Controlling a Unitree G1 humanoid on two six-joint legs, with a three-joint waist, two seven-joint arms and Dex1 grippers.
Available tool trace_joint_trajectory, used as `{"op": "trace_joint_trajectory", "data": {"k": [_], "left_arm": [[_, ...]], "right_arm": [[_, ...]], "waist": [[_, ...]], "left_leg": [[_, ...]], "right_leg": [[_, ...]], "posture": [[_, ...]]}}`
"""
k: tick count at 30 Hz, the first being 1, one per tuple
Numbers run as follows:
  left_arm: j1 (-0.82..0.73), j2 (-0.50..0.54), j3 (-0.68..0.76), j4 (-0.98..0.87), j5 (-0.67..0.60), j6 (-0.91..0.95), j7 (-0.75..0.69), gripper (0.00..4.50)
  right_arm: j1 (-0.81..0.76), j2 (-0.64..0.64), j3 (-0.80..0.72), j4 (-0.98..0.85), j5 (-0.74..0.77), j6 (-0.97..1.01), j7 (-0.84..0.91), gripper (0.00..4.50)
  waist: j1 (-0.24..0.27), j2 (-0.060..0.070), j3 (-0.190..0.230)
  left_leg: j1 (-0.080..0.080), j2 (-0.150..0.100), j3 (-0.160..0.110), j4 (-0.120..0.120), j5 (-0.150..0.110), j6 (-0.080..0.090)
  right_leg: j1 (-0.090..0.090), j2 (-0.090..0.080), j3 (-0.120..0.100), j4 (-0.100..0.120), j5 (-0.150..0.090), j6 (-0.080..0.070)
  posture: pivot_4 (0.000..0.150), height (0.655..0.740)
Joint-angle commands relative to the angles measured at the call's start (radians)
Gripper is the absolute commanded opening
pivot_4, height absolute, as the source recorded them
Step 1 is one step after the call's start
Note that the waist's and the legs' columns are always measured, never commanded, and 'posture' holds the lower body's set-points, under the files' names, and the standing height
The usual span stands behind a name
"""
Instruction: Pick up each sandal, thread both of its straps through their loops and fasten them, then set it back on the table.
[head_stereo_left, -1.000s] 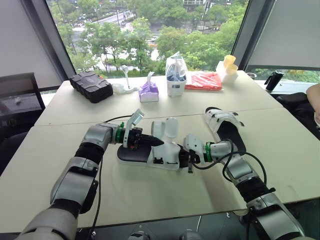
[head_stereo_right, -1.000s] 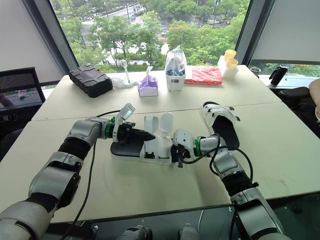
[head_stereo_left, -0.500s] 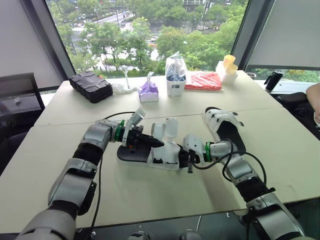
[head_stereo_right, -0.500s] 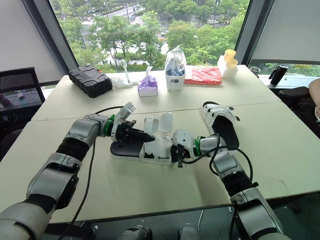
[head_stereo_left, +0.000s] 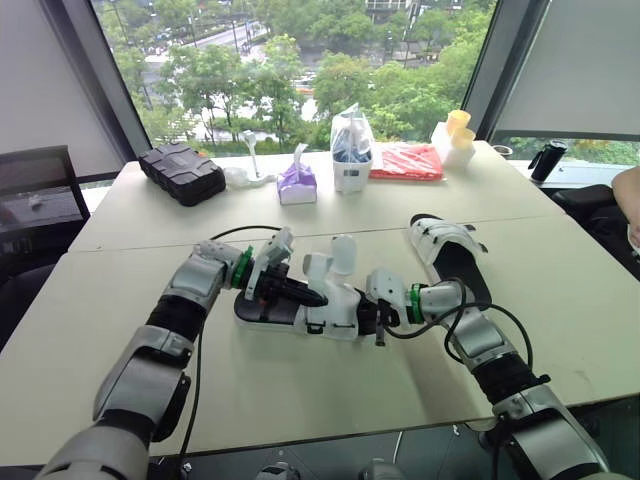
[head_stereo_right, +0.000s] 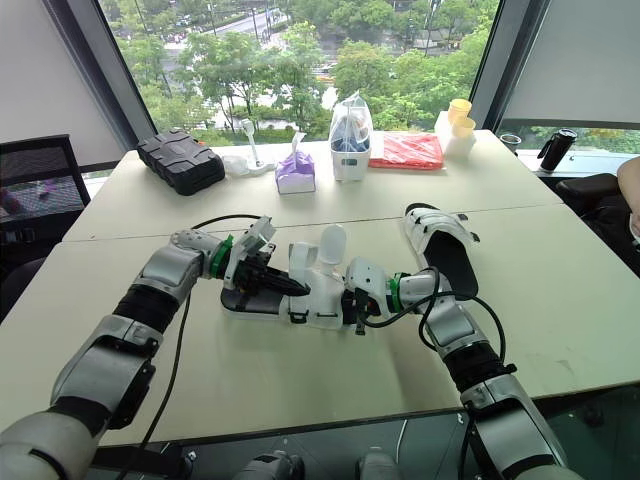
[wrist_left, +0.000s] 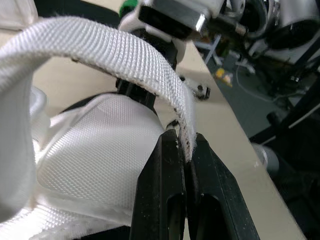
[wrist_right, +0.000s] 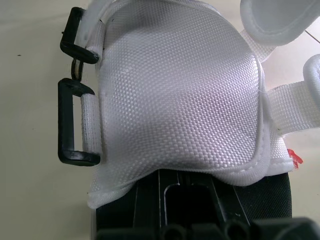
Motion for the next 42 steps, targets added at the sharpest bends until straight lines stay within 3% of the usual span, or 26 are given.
{"op": "trace_joint_trajectory", "data": {"k": [1,8,12,18,24,28,42], "left_arm": [[0.025,0.015,-0.010,-0.045,0.023,-0.043,0.007,0.04],[0.062,0.032,-0.008,-0.094,0.030,-0.034,0.028,0.04],[0.074,0.037,0.011,-0.120,0.013,-0.003,0.048,1.26],[0.125,0.092,0.063,-0.271,-0.071,0.128,0.061,4.30],[0.264,0.172,0.133,-0.484,-0.213,0.346,0.107,4.30],[0.364,0.221,0.133,-0.579,-0.237,0.371,0.128,4.30],[0.417,0.170,0.104,-0.560,-0.234,0.321,0.234,4.30]], "right_arm": [[0.040,-0.005,0.072,0.046,-0.051,0.021,0.025,0.00],[0.034,-0.001,0.075,0.054,-0.054,0.017,0.024,0.00],[0.032,0.000,0.077,0.058,-0.054,0.014,0.024,0.00],[0.033,0.000,0.080,0.062,-0.057,0.008,0.022,0.00],[0.032,0.005,0.083,0.071,-0.059,-0.002,0.016,0.00],[0.028,0.007,0.084,0.074,-0.059,-0.003,0.015,0.00],[0.025,0.007,0.082,0.080,-0.065,-0.009,0.016,0.00]], "waist": [[0.000,0.000,0.000],[0.000,0.000,0.000],[0.001,0.000,0.000],[0.000,0.000,0.000],[-0.001,0.000,0.000],[0.000,0.000,0.000],[0.001,0.000,0.000]], "left_leg": [[0.000,0.000,0.000,0.000,0.000,0.000],[0.000,0.000,0.000,0.000,0.000,0.000],[0.000,0.000,0.000,0.000,0.000,0.000],[0.001,0.000,0.000,0.001,0.000,0.000],[0.001,0.002,0.000,0.000,0.000,0.000],[0.001,0.003,0.000,0.000,0.000,0.000],[0.002,0.005,0.000,0.000,0.000,-0.001]], "right_leg": [[0.000,0.000,0.000,0.000,0.000,0.000],[0.000,0.000,0.000,0.000,0.000,0.000],[0.000,0.000,0.000,0.001,0.000,0.000],[0.000,0.000,0.000,0.001,0.000,0.000],[0.000,0.002,0.000,0.001,0.000,0.000],[0.000,0.002,0.001,0.001,0.000,-0.001],[0.001,0.002,0.001,0.001,-0.001,-0.003]], "posture": [[0.150,0.7400],[0.150,0.7400],[0.150,0.7400],[0.150,0.7400],[0.150,0.7400],[0.150,0.7400],[0.150,0.7400]]}}
